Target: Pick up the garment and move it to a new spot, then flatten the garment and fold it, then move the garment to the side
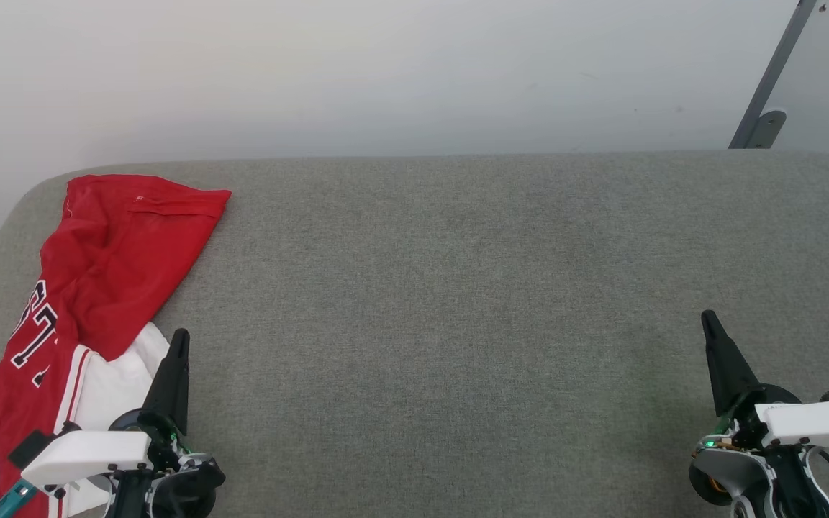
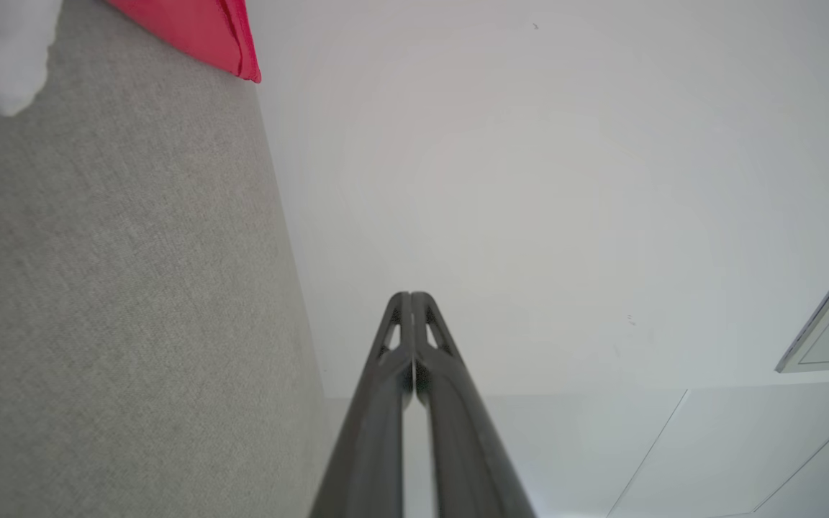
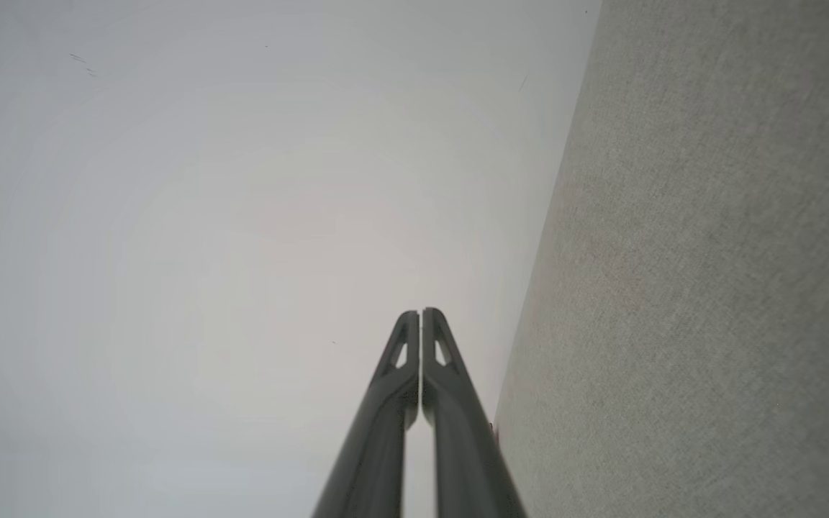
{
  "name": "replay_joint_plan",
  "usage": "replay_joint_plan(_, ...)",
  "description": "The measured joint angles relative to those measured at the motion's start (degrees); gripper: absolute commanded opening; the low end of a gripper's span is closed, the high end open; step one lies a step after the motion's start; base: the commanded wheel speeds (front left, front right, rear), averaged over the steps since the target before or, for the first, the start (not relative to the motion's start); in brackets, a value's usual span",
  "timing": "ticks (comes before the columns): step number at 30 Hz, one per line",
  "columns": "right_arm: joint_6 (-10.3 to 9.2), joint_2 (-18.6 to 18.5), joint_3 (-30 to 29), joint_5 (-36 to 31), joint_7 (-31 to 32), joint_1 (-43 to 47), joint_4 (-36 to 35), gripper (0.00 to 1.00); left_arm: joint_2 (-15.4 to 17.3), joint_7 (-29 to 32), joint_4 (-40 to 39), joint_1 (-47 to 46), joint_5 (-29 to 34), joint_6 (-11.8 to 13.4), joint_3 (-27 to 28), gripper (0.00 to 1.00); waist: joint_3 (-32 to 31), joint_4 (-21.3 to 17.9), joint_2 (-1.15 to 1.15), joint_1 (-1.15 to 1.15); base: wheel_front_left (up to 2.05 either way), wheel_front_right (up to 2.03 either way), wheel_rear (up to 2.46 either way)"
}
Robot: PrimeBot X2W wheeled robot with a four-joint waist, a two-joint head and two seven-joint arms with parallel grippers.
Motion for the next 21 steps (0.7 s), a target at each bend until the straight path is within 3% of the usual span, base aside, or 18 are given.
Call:
replay_joint_plan(11, 0.00, 0.0, 0.0, 0.0, 0.0, 0.0, 0.0, 0.00, 0.0, 0.0, 0.0, 0.0, 0.0, 0.0, 0.0, 0.00, 0.0, 0.0, 0.00, 0.00, 0.00, 0.00, 0.00)
replay_joint_plan(12, 0.00, 0.0, 0.0, 0.0, 0.0, 0.0, 0.0, 1.00, 0.0, 0.0, 0.0, 0.0, 0.0, 0.0, 0.0, 1.00, 0.0, 0.0, 0.00, 0.00, 0.00, 0.00, 0.00)
replay_joint_plan(21, -0.07, 0.2, 0.2, -0.1, -0.3, 1.6, 2.9, 1.00, -0.5, -0.7, 2.4, 2.0, 0.6, 0.0, -0.2, 1.00, 0.0, 0.0, 0.00, 0.00, 0.00, 0.00, 0.00)
